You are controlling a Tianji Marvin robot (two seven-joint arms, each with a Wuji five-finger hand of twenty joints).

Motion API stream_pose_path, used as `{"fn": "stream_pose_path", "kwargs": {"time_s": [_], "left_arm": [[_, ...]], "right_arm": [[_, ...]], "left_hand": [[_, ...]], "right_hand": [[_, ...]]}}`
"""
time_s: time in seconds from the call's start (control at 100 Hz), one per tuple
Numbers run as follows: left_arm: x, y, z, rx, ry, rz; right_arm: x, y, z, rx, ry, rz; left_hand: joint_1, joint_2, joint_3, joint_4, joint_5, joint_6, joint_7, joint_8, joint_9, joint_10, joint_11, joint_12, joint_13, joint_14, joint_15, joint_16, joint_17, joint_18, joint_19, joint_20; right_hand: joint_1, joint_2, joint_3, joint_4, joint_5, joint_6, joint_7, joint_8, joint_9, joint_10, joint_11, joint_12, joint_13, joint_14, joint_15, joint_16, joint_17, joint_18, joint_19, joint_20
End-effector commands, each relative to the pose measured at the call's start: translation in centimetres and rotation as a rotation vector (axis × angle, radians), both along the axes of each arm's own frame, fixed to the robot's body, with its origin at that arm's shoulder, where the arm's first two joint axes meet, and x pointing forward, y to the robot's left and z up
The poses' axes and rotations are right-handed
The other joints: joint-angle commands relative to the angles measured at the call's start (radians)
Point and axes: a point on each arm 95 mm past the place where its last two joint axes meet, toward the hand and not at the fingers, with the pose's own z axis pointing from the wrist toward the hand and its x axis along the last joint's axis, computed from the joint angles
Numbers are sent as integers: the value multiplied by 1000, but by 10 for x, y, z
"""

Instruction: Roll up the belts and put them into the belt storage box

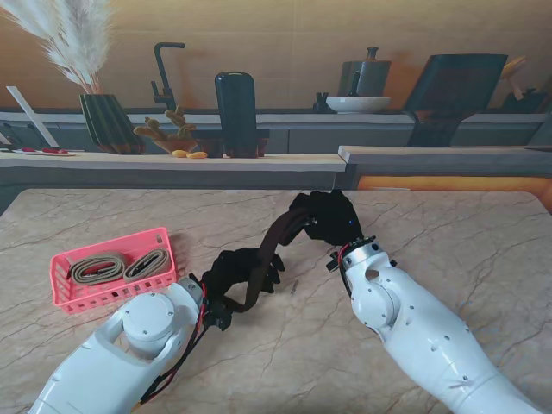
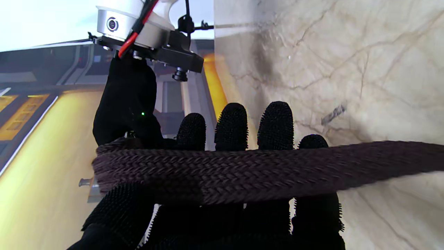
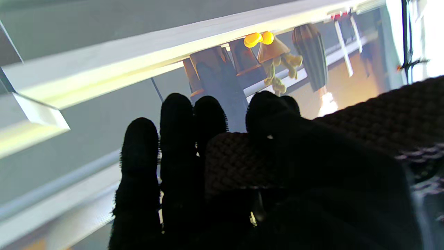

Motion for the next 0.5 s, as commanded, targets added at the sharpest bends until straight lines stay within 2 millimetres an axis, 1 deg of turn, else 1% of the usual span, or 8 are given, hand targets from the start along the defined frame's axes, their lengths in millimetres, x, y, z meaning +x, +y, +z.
{"fn": "stream_pose_path", "kwargs": {"time_s": [0.0,0.04,0.06,0.18,0.22,0.31,0.35,0.49], "left_arm": [[-4,-6,-6,-7,-2,-18],[-4,-8,-6,-3,-16,-19],[-4,-8,-7,-1,-22,-20],[-4,-12,-8,21,-67,1],[-4,-14,-9,32,-90,16],[-4,-16,-10,63,-135,50],[-3,-16,-10,81,-156,59],[-1,-18,-12,141,-230,124]], "right_arm": [[-5,14,-1,15,-3,3],[-6,15,-1,36,9,-3],[-6,16,-2,44,13,-5],[-7,21,-3,90,30,-16],[-7,23,-3,111,37,-19],[-9,28,-5,168,63,-26],[-10,31,-5,191,75,-28],[-12,40,-7,258,114,-34]], "left_hand": [[-110,248,125,-14,-45,-16,-74,4,-54,-24,-30,-35,-33,-41,-34,-5,-23,-22,-18,-15],[-97,249,123,3,-59,-11,-119,-14,-74,-28,-46,-44,-48,-45,-59,-9,-30,-25,-34,-16],[-95,249,122,6,-68,-10,-131,-17,-84,-27,-52,-47,-55,-48,-66,-10,-32,-25,-38,-16],[-92,249,122,9,-139,-4,-202,-46,-152,-29,-92,-65,-91,-53,-105,-11,-43,-33,-60,-10],[-101,249,121,8,-178,1,-236,-64,-189,-29,-117,-79,-110,-55,-124,-13,-51,-31,-71,-7],[-135,249,124,10,-245,7,-281,-90,-281,-19,-168,-113,-174,-50,-180,-30,-78,-33,-102,-7],[-157,249,119,10,-286,11,-306,-106,-346,-12,-199,-135,-225,-51,-218,-43,-98,-37,-121,-7],[-224,249,121,13,-380,44,-370,-148,-514,17,-258,-189,-364,-50,-302,-86,-155,-45,-178,-13]], "right_hand": [[3,119,23,-23,96,-40,62,9,67,-48,-4,10,-6,-35,-15,-13,-6,-20,4,-20],[1,122,21,-23,95,-43,61,10,67,-49,-5,11,-6,-35,-16,-13,-6,-20,3,-20],[0,122,20,-24,95,-46,60,11,67,-51,-7,10,-6,-36,-17,-13,-5,-21,2,-20],[-4,131,8,-24,91,-67,56,21,73,-62,-19,13,-3,-45,-23,-12,-1,-29,-3,-16],[-5,134,4,-24,91,-72,57,24,74,-63,-21,14,-2,-48,-25,-11,1,-32,-4,-15],[-6,138,-4,-23,89,-82,56,29,77,-69,-26,16,-2,-52,-28,-10,4,-36,-7,-12],[-6,139,-7,-23,89,-82,56,31,78,-71,-29,16,0,-56,-29,-10,6,-39,-8,-11],[-6,142,-9,-21,87,-81,55,33,83,-69,-32,18,3,-55,-30,-8,10,-42,-10,-8]]}}
